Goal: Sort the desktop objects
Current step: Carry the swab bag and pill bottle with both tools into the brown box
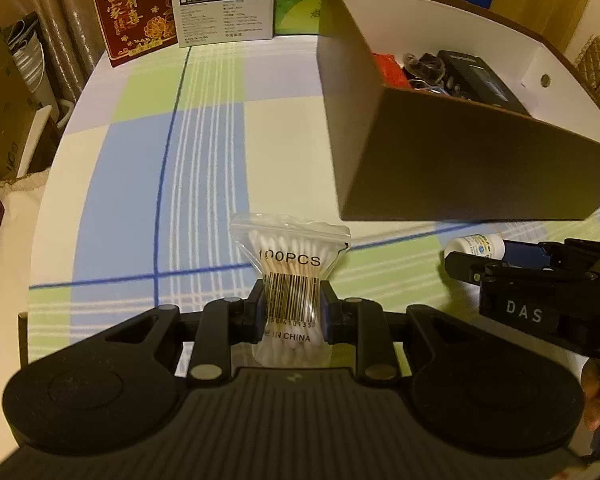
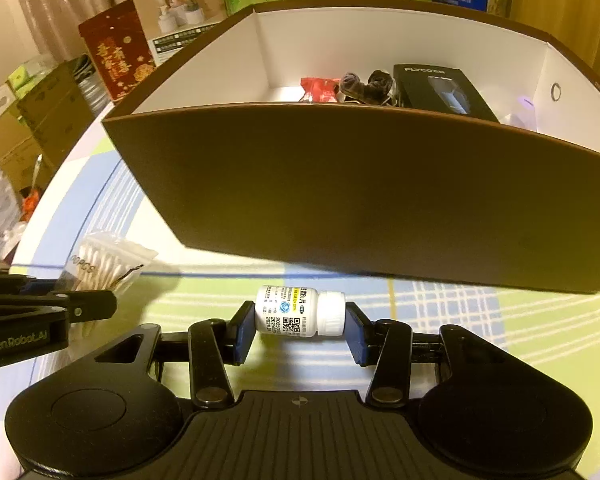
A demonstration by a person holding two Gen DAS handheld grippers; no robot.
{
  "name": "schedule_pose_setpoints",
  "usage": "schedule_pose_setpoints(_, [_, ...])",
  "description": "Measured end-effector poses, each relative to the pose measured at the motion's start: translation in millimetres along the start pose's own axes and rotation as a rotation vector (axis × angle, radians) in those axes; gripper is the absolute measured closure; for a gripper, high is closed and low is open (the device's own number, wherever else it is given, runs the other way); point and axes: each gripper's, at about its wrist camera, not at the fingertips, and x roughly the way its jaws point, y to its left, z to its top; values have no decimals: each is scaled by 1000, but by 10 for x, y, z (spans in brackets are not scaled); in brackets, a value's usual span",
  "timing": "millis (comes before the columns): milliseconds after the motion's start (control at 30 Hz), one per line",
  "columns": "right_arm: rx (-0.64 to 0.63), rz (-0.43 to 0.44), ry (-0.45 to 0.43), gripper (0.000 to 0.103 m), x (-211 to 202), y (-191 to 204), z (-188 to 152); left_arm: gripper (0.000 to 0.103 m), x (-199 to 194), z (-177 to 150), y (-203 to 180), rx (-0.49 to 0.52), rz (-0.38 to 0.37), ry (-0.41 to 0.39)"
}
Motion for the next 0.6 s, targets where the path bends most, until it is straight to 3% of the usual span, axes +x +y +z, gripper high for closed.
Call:
schedule_pose_setpoints(333, [-11,95,34,59,-444,-420,-167,82,-278,-196,-215,5,-46,-4])
schedule_pose_setpoints(600, [17,147,29,59,-916,-838,-157,82,-660,-168,-591,57,-119,-65])
